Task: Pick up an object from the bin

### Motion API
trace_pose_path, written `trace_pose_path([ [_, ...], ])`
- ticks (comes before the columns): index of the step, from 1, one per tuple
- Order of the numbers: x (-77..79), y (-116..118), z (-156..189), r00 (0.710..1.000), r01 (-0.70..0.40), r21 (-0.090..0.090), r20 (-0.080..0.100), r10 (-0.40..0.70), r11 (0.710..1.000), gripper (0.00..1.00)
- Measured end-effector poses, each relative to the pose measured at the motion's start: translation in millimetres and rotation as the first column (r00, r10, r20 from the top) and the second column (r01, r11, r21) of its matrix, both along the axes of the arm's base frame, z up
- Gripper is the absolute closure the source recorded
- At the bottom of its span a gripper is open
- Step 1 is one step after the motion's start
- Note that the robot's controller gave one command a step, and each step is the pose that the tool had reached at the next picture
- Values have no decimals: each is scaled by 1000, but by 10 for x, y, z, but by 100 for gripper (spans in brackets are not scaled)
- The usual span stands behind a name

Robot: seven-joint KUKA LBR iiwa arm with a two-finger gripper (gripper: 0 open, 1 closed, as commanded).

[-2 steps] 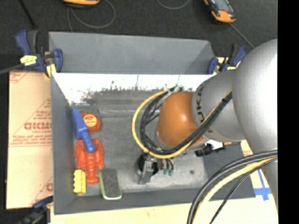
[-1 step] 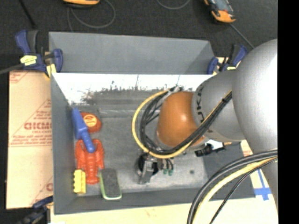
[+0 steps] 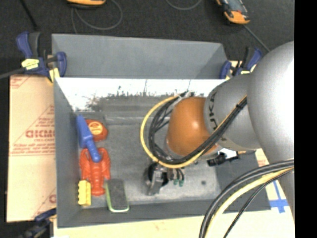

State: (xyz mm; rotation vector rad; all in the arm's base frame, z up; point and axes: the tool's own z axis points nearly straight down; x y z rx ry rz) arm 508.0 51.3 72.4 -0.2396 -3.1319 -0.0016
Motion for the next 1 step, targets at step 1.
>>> trace_pose_path([
  [1, 0, -2, 85, 1000, 0, 0, 1, 0, 1000, 100],
])
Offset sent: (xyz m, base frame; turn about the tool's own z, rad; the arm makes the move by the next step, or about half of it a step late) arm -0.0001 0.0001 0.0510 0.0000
